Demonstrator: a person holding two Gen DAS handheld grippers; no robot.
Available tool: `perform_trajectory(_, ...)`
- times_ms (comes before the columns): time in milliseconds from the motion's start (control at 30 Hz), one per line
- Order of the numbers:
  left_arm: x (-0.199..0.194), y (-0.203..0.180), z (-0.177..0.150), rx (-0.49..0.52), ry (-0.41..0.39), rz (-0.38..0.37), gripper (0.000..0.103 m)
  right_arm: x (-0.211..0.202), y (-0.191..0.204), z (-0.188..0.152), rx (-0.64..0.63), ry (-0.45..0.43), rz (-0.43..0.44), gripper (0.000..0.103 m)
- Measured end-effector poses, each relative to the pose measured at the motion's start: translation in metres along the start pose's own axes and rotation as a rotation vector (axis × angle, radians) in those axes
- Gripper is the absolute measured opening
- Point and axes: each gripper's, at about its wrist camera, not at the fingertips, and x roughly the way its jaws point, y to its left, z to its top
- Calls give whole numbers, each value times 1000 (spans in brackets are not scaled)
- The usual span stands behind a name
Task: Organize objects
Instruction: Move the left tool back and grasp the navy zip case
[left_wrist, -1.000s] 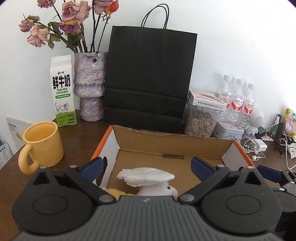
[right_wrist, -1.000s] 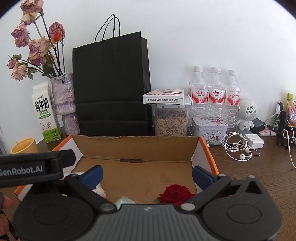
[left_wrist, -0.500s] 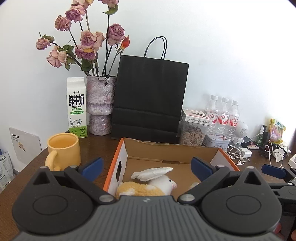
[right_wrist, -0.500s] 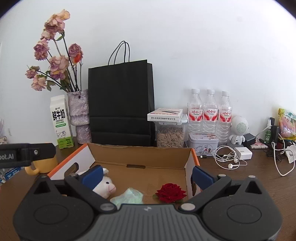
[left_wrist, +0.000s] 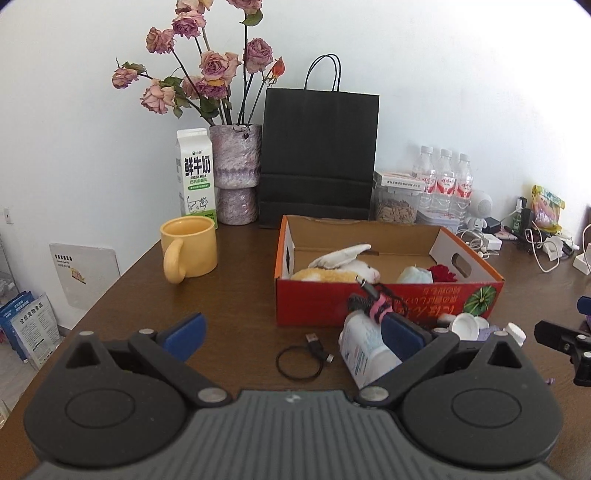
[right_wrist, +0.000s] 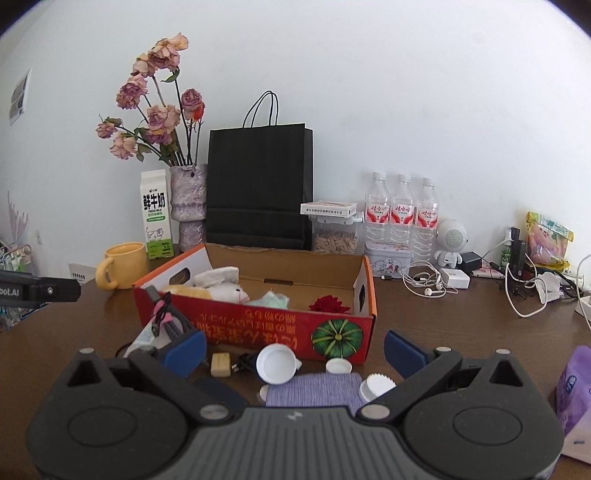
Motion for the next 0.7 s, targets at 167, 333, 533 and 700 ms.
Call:
perform_trajectory(167, -18, 9, -25, -1, 51, 3, 103, -24, 1, -25, 6, 35, 3, 103)
perform_trajectory(333, -27, 15, -44, -8, 94, 5, 103, -33, 3, -40, 14, 74, 13, 103)
perform_trajectory(533, -30, 9, -47, 4, 112, -4, 103, -38, 6, -42, 14, 74, 18, 103)
perform_trajectory(700, -20, -7, -48, 17, 143, -34, 103, -37, -1, -43, 31, 79, 7, 103)
